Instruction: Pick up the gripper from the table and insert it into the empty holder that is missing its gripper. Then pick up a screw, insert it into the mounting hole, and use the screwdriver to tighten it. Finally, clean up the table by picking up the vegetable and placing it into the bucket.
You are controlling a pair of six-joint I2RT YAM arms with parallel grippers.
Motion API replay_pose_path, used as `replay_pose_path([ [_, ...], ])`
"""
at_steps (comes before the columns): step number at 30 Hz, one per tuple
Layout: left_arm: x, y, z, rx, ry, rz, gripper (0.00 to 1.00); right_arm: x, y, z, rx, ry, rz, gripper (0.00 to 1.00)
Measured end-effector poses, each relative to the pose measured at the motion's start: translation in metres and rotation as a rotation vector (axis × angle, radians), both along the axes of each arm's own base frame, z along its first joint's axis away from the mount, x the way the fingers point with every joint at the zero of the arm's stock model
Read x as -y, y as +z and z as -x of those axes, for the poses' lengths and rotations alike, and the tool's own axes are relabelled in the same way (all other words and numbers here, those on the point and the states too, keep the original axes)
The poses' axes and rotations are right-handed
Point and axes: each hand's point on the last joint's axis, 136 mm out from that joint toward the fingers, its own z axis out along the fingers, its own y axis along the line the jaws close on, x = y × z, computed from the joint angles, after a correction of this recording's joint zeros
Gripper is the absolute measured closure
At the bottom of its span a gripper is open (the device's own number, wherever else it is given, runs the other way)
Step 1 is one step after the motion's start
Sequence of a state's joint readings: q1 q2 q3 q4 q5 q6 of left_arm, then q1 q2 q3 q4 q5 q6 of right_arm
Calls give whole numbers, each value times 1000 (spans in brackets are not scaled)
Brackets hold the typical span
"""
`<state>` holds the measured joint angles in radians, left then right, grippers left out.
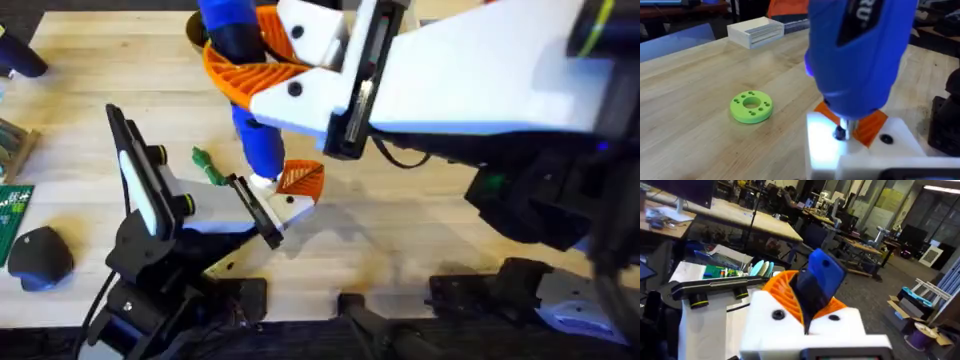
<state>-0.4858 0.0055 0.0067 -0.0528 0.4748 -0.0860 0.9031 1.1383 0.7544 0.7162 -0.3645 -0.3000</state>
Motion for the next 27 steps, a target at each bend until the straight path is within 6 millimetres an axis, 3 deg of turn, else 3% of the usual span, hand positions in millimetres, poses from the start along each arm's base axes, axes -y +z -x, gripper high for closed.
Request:
replay_pose_path([
  [4, 0, 0, 0, 0, -1, 0, 997, -3, -5, -2, -8, 0, 11, 996],
  [27, 0, 0, 0, 0, -1, 0, 997, 0, 6, 0, 19, -1, -23, 996],
])
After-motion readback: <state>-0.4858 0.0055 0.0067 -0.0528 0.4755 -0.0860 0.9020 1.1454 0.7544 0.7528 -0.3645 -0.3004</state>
